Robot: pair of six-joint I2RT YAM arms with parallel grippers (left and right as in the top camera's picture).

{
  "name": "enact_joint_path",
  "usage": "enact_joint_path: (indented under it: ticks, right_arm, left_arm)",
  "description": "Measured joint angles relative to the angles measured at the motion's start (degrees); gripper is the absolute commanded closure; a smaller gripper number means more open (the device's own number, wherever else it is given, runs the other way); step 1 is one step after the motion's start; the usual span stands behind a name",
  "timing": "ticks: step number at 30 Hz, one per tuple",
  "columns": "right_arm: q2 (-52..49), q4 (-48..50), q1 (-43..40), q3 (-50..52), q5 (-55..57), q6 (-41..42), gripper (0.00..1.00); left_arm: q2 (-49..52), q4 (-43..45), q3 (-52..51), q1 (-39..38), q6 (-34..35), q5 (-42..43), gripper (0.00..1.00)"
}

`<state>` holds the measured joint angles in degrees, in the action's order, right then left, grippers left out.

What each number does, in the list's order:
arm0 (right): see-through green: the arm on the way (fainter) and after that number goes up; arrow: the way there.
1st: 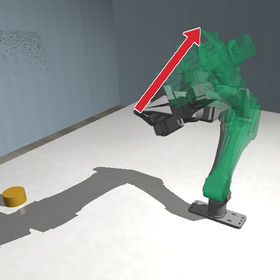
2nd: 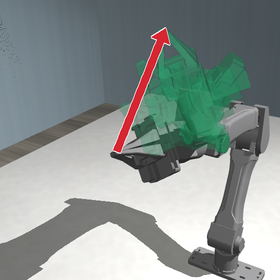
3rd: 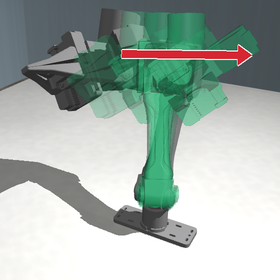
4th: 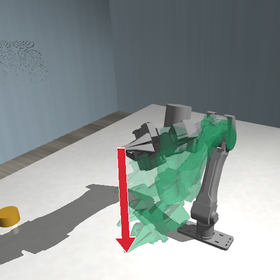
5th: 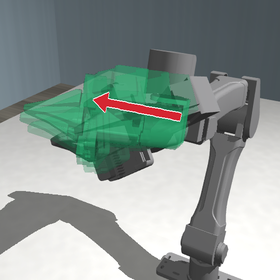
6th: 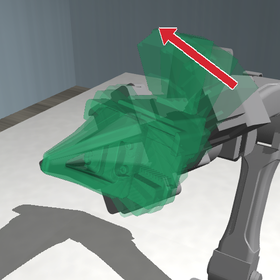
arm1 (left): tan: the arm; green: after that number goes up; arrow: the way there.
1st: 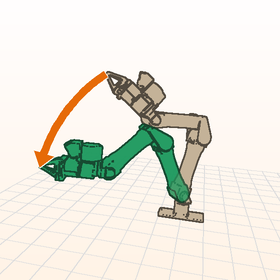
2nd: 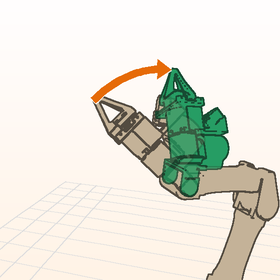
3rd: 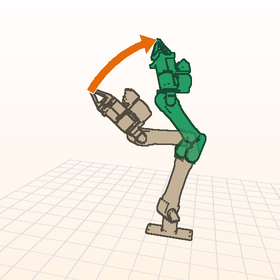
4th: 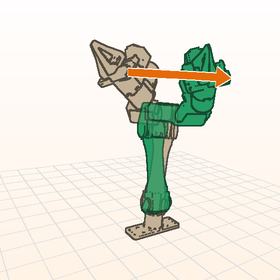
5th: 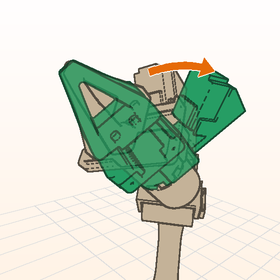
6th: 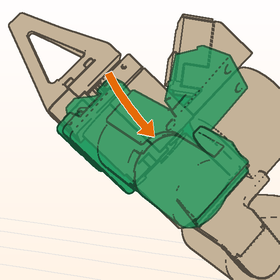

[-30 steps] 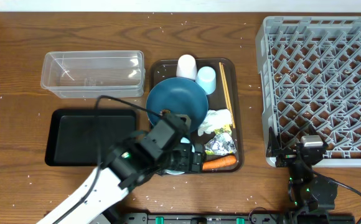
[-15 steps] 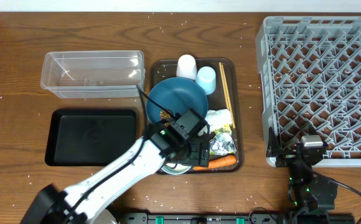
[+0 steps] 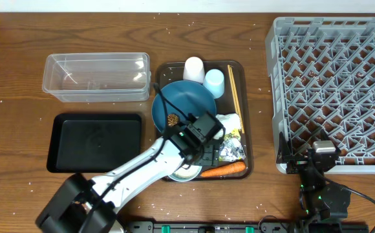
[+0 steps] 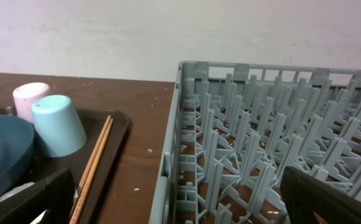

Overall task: Sort waste into correct bins and load items into the dishwasher rack
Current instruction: 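Reach the left gripper to the white rice bowl on the brown tray, then grasp the white bowl rim with the left gripper and lift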

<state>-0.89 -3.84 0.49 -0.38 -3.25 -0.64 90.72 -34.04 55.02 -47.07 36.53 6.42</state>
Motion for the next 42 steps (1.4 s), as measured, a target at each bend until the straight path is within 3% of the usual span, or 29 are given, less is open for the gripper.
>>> enact_joint_path:
  ticks: [5, 8, 15, 20, 24, 30, 34, 39, 42]
  right_arm:
    - [0.0, 0.0, 0.0, 0.0, 0.0, 0.0, 0.01]
    - [0.0, 0.0, 0.0, 0.0, 0.0, 0.0, 0.01]
    - [0.0, 0.0, 0.0, 0.0, 0.0, 0.0, 0.01]
    - [0.0, 0.0, 0.0, 0.0, 0.0, 0.0, 0.01]
    - [0.0, 0.0, 0.0, 0.0, 0.0, 0.0, 0.01]
    - [0.0, 0.0, 0.0, 0.0, 0.0, 0.0, 0.01]
    - [0.0, 0.0, 0.0, 0.0, 0.0, 0.0, 0.01]
    - [0.0, 0.0, 0.0, 0.0, 0.0, 0.0, 0.01]
    - [0.0, 0.0, 0.0, 0.0, 0.0, 0.0, 0.01]
  left_arm:
    - [2.8, 0.0, 0.0, -1.4, 2.1, -3.0, 0.2]
    - [3.9, 0.0, 0.0, -1.4, 3.4, -4.5, 0.28]
    - [6.0, 0.2, 0.0, -1.4, 4.9, -6.9, 0.3]
    - [6.7, 0.3, 0.0, -1.4, 5.8, -7.5, 0.45]
    - [6.7, 0.3, 0.0, -1.5, 5.7, -8.0, 0.48]
    - [6.7, 0.4, 0.0, -1.6, 5.7, -8.1, 0.59]
    - [6.7, 0.4, 0.0, -2.4, 5.7, -8.2, 0.6]
    - [6.7, 0.4, 0.0, -4.4, 5.8, -8.2, 0.73]
    - [6.7, 0.4, 0.0, -4.7, 5.7, -8.3, 0.76]
